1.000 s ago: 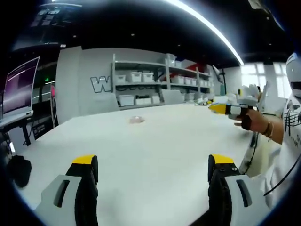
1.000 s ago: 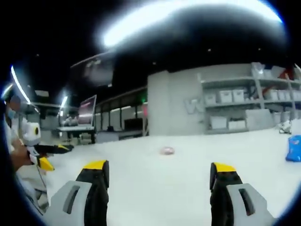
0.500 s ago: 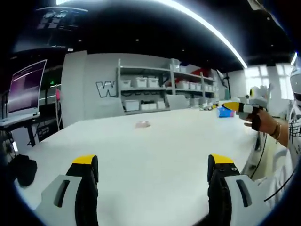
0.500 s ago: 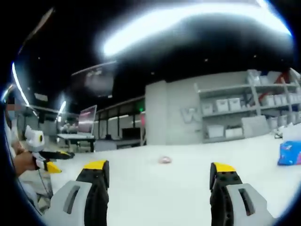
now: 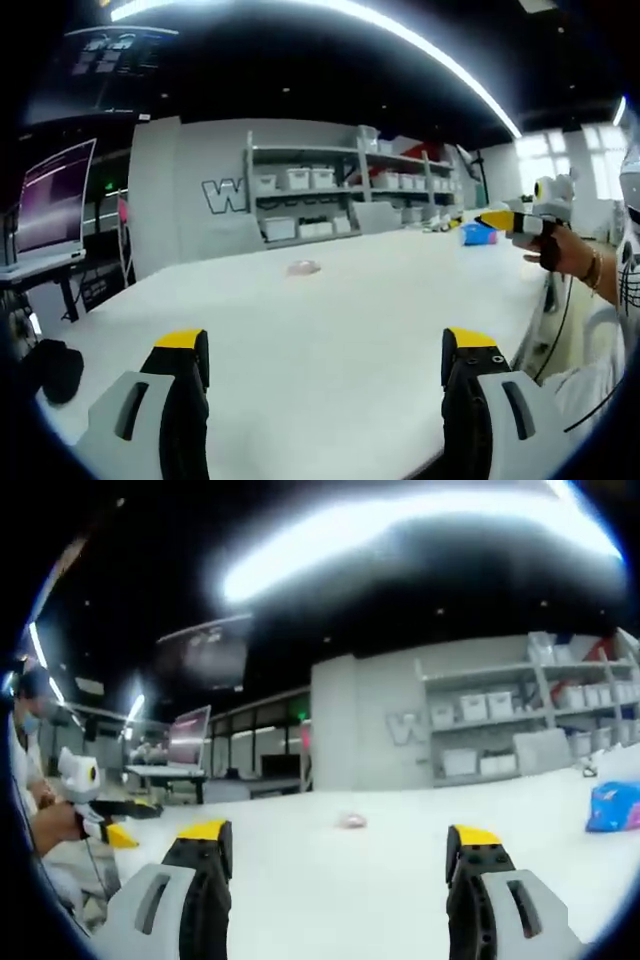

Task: Open the resealable bag by pulling the two sides of the seal apart until the entire bag opening is separated and visibly accessible.

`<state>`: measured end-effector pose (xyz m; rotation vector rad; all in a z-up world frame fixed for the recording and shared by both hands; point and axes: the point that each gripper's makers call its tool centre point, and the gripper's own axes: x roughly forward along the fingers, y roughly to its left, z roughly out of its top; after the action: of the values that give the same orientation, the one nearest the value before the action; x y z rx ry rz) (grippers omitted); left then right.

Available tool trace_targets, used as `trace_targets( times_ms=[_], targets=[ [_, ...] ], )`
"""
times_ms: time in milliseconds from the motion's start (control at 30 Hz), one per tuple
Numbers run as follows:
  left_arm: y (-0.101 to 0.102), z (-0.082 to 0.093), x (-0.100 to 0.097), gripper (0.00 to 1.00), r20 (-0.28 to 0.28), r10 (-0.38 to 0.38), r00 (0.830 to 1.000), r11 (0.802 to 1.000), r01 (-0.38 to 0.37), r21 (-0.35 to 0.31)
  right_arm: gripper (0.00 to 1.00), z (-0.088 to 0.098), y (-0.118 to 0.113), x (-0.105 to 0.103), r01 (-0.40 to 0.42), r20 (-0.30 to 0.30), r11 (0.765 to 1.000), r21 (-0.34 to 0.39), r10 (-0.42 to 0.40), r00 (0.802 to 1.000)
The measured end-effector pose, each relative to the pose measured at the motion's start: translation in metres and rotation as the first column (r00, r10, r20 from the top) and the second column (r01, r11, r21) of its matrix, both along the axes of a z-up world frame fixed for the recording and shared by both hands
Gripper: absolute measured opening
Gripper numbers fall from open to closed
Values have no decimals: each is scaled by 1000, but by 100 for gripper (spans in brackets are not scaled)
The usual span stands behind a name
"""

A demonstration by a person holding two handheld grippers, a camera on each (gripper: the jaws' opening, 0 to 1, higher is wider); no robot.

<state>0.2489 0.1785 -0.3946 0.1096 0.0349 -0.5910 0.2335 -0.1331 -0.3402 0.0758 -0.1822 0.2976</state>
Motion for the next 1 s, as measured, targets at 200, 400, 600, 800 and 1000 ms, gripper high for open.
trace_targets(
  times_ms=[200, 400, 600, 800, 1000],
  targets=[
    [1, 1, -3, 95, 7, 4, 1000, 1000, -4, -6, 89, -1, 4, -4, -9, 0, 1000, -15, 9, 1000],
    [-3, 2, -5, 95, 10, -4, 1000, 1000, 4, -11, 89, 0, 2, -7, -10, 2, 1000, 4, 10, 1000],
    [-3, 2, -7, 95, 16, -1, 1000, 1000, 1, -16, 89, 3, 2, -13, -14, 11, 1000, 23, 14, 1000],
    [-3, 2, -11, 95, 14, -5, 1000, 1000, 6, -20, 89, 9, 7, -19, -23, 24, 999, 35, 22, 999],
    [-3, 7, -13, 96, 24, -7, 1000, 999, 8, -35, 89, 13, 9, -21, -28, 33, 999, 43, 26, 999]
  ],
)
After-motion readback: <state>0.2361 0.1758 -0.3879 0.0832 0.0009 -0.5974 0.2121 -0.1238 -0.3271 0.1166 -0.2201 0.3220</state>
